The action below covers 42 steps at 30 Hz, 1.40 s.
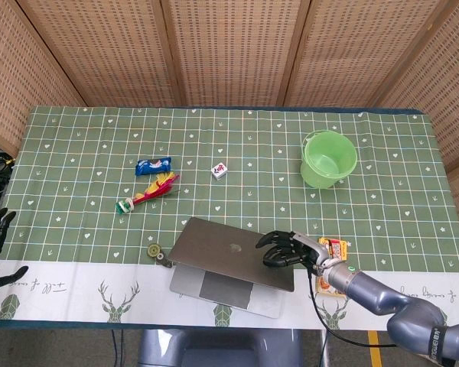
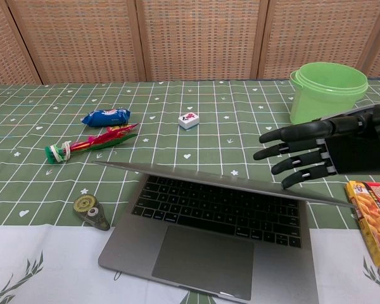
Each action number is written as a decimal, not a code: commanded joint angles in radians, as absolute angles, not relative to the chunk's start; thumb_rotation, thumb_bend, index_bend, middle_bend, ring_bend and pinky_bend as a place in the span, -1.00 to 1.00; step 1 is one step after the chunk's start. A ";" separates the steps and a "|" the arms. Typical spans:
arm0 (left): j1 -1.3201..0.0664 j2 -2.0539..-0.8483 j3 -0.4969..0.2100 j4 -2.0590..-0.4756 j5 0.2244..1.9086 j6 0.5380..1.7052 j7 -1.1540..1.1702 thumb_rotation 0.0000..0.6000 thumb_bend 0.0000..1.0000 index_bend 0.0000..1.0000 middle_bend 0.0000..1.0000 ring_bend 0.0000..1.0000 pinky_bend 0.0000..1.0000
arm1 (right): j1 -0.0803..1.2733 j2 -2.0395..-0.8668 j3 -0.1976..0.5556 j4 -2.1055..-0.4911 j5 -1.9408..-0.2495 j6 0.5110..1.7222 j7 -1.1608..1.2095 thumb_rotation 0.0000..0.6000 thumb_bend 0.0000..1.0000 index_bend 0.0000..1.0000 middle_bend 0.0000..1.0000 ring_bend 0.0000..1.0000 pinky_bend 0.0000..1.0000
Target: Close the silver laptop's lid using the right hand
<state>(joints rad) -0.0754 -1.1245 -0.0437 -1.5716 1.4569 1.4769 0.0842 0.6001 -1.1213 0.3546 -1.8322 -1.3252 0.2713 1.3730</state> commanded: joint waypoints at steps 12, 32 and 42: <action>-0.075 -1.124 -0.044 -1.572 1.462 1.481 0.081 1.00 -1.00 -1.00 -1.00 -1.00 -1.00 | 0.598 -1.172 0.344 -1.826 -1.282 0.235 1.316 0.83 -0.74 -0.21 -0.23 -0.15 -0.11; -0.075 -1.125 -0.040 -1.574 1.468 1.480 0.088 1.00 -1.00 -1.00 -1.00 -1.00 -1.00 | 0.551 -1.295 0.361 -1.742 -1.239 0.164 1.225 0.87 -0.74 -0.21 -0.24 -0.15 -0.13; -0.075 -1.126 -0.040 -1.574 1.469 1.482 0.089 1.00 -1.00 -1.00 -1.00 -1.00 -1.00 | 0.509 -1.335 0.406 -1.714 -1.209 0.104 1.159 0.87 -0.74 -0.22 -0.25 -0.15 -0.13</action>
